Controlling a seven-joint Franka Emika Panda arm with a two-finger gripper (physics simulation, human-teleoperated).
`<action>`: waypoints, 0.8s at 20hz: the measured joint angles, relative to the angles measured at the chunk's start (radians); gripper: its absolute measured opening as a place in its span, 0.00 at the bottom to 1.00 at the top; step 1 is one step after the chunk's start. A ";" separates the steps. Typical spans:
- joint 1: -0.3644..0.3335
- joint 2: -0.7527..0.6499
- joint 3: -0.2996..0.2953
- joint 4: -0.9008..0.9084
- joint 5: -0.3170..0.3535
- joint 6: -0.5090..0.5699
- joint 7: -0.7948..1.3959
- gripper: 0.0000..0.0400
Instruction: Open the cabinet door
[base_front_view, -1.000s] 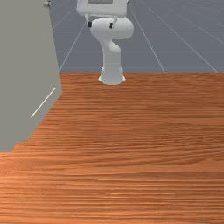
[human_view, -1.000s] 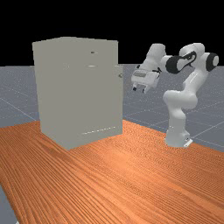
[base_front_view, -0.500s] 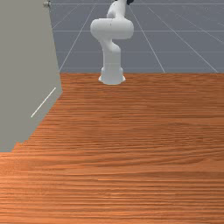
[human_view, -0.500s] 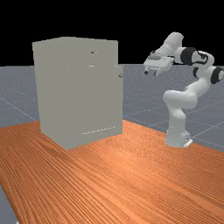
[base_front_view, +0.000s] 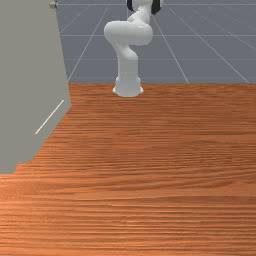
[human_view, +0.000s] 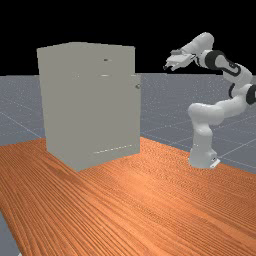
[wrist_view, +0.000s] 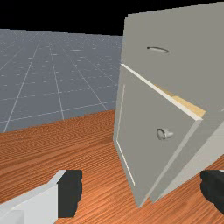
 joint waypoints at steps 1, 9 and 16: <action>-0.030 -0.005 -0.030 -0.005 -0.021 0.049 0.002 1.00; -0.082 0.090 -0.175 -0.191 -0.061 0.613 0.045 1.00; -0.104 0.154 -0.295 -0.228 -0.102 0.764 -0.042 1.00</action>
